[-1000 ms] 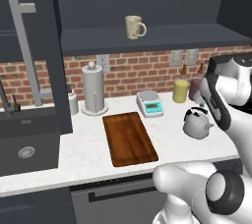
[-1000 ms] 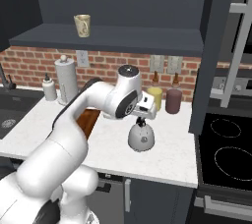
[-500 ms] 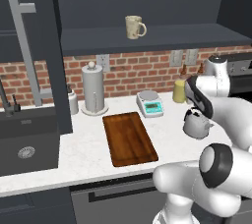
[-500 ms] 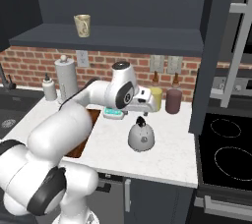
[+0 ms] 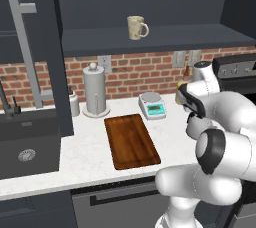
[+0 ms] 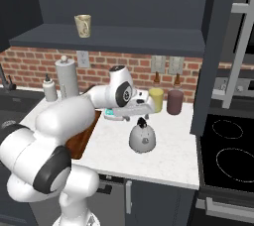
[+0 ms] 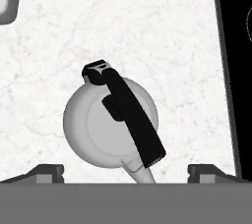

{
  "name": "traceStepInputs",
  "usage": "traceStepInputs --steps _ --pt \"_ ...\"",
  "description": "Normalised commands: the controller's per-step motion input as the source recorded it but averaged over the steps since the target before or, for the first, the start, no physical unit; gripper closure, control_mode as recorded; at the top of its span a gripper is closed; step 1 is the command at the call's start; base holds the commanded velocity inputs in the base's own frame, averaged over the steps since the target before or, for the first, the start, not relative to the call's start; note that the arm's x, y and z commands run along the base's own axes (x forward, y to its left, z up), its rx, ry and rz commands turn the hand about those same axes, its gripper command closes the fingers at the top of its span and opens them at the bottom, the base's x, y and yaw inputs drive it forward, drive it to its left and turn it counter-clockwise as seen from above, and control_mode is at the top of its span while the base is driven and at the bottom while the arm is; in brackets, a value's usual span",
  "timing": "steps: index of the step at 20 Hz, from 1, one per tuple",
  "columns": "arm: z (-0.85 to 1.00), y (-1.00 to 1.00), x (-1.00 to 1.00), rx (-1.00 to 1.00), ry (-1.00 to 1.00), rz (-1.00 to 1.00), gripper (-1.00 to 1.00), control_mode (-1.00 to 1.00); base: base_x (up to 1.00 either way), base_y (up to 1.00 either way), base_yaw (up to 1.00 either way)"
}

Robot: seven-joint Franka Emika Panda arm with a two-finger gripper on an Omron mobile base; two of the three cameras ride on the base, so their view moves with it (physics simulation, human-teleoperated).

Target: Pick the kettle from the counter and place it on the tray. Then pick the mug from the cabinet and place it on the tray. Then close the cabinet doors.

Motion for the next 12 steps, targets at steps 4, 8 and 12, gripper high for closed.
traceStepInputs --steps 4,8,12 --pt "-0.21 -0.11 0.08 0.0 0.09 0.03 -1.0 -1.0 0.0 0.0 0.0" --pt "-0.18 -0.15 0.08 0.0 0.1 0.03 -1.0 -1.0 0.0 0.0 0.0" --pt "-0.04 -0.18 0.05 0.0 0.01 0.04 -1.0 -1.0 0.0 0.0 0.0"
